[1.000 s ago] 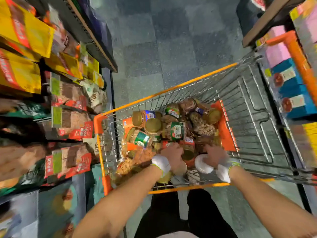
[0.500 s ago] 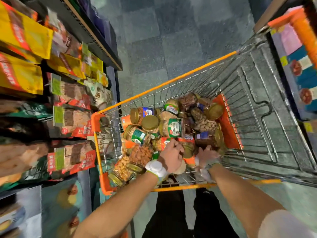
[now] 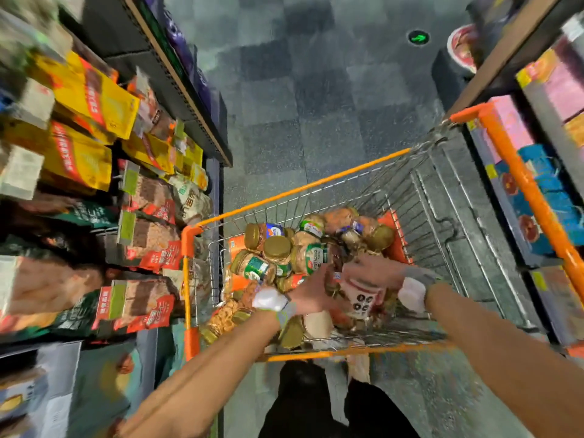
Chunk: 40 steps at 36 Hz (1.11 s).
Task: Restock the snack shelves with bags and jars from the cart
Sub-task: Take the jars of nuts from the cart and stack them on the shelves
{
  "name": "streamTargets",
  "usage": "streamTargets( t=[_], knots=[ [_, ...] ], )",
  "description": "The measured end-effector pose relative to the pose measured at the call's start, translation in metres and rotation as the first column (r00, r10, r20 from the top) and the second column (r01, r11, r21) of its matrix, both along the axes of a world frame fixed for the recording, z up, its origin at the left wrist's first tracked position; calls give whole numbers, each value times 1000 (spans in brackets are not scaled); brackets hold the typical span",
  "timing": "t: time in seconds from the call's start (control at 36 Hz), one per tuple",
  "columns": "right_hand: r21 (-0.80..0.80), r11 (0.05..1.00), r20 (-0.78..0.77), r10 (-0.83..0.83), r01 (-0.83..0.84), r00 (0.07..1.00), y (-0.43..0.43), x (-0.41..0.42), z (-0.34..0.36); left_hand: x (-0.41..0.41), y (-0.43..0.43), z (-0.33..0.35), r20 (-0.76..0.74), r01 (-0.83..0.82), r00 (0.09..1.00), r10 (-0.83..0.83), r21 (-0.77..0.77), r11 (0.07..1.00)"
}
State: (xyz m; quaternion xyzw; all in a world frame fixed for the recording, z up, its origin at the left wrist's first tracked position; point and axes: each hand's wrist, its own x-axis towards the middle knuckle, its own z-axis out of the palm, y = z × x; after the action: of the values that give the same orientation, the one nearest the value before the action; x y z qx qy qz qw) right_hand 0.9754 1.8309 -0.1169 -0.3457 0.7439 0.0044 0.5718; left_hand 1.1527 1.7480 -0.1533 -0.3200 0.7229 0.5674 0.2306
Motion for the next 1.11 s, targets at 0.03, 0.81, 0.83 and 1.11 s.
streamTargets(
  t=[0.03,0.81,0.83,1.11],
  knots=[
    [-30,999,3,12,-11,1000,-3,0,16,-2,-2,10,0,-21,1000,21,8,1000],
    [-818,347,-135,660,-459,739,-153,236,318,253,-1,305,-513,-930,260,818,94,355],
    [-835,310,-140,680,-455,720,-153,247,328,263,1,317,-522,-934,248,816,95,345],
    [-893,87,-281,659,-442,698,-157,385,448,368,2,418,-788,-996,70,612,-85,4]
  ],
)
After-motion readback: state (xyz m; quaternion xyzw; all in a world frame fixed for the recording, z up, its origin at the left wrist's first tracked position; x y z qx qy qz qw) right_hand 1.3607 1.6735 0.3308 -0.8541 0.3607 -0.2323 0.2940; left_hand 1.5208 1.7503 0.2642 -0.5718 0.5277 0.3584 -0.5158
